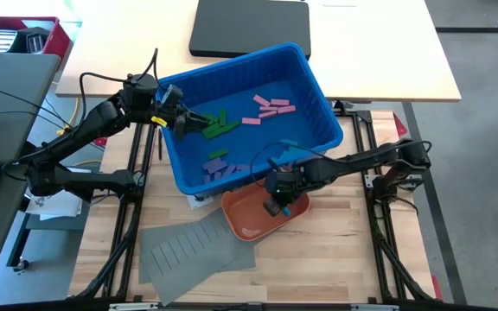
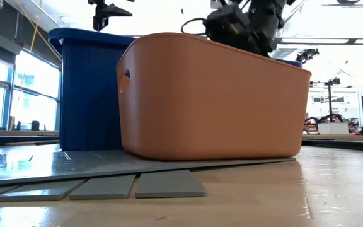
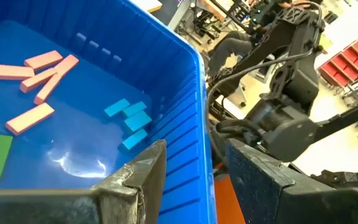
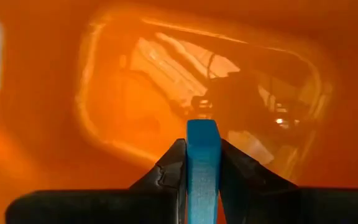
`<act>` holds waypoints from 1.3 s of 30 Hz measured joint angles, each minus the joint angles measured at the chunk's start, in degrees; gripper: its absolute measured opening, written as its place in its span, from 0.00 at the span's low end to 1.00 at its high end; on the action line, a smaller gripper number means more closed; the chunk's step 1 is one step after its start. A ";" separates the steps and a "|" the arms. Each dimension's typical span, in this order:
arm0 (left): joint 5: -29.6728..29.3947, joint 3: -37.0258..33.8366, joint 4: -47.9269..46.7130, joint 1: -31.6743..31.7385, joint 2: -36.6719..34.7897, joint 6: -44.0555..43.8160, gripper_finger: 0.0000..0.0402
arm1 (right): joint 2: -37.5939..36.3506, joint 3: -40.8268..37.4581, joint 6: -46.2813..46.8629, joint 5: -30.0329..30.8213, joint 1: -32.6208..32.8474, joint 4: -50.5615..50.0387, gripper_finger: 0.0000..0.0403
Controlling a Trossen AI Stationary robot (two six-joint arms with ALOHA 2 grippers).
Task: Sort blocks
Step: Put the blue block into the orange bin
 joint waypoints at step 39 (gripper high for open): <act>-0.27 0.02 5.86 0.00 0.02 -0.10 0.39 | -10.97 32.79 -17.67 0.86 -19.85 -0.93 0.27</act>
